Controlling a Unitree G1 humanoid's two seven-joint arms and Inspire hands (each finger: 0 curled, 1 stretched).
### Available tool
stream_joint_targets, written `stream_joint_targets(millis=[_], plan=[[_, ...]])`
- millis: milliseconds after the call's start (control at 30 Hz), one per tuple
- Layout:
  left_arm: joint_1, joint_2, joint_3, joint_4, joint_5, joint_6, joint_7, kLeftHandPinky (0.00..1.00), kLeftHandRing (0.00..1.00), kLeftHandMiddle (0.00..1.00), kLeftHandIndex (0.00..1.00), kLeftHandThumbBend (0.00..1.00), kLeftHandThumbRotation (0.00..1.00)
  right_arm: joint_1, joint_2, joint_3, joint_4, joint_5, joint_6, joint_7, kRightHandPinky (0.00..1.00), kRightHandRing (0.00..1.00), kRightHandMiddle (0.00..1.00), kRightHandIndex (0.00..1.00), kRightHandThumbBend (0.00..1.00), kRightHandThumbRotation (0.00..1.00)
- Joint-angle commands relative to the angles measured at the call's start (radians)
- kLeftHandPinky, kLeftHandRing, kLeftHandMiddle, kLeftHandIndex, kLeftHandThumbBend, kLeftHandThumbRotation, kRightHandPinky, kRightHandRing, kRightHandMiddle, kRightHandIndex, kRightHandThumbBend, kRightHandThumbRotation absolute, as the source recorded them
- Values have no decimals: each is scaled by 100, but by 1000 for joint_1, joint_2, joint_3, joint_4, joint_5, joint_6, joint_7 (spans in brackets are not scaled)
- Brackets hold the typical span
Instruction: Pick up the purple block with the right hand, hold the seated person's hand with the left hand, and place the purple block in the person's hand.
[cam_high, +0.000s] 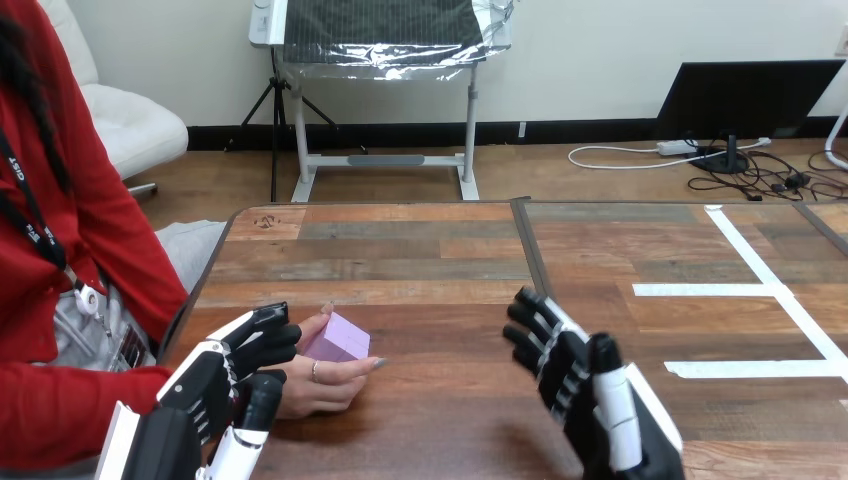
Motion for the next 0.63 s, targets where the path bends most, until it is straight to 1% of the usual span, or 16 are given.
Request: stream_joint_targets(millis=[0,200,400,600], plan=[[-49,-8,15,-12,-4,-23,-12,72,76,77,78,41,75,-41,13,-32,-93,33,8,-9,100,94,94,94,78,100],[-44,-9,21,-16,-12,-15,-27,73,77,78,79,40,74,-35,12,-42,-112,43,18,-10,100,93,93,93,73,100],[-44,-15,23,-21,-12,-8,-34,73,78,78,80,43,74,-32,13,-49,-123,52,23,-4,98,92,92,93,69,100],[-53,-23,18,-18,-7,-7,-37,73,77,78,80,44,76,-30,18,-53,-131,56,26,-1,97,91,92,93,69,100]])
